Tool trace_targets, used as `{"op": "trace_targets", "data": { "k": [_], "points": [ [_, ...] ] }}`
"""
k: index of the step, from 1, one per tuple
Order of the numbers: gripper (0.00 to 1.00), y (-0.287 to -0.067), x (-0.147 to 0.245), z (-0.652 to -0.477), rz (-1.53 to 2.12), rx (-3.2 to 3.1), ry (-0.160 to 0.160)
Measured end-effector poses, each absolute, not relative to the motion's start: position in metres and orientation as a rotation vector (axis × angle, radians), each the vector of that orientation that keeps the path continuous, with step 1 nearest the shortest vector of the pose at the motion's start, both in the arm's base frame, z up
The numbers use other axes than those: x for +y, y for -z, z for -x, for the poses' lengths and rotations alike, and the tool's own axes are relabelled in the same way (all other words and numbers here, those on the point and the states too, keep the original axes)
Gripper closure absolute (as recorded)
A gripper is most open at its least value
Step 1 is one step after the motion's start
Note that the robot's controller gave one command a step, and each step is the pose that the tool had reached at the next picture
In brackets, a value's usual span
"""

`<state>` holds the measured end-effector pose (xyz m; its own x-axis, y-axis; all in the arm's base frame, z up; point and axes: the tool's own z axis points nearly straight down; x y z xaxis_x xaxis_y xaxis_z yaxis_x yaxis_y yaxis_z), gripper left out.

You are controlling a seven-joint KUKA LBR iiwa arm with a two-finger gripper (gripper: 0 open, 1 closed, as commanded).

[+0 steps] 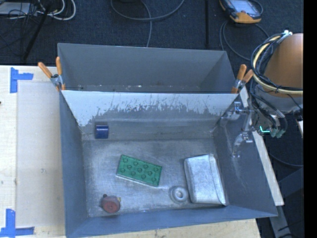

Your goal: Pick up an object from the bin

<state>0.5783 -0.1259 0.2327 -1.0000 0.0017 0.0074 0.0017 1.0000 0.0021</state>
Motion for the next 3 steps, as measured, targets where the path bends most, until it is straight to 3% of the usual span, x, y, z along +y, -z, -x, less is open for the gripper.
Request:
{"op": "trace_targets", "data": {
  "k": [1,2,3],
  "points": [
    [0.00,-0.149,-0.112,-0.543,0.254,-3.123,0.003],
    [0.00,-0.129,-0.011,-0.604,0.293,-3.130,0.008],
    [0.00,-0.070,0.045,-0.563,0.360,-3.124,0.000]
  ]
}}
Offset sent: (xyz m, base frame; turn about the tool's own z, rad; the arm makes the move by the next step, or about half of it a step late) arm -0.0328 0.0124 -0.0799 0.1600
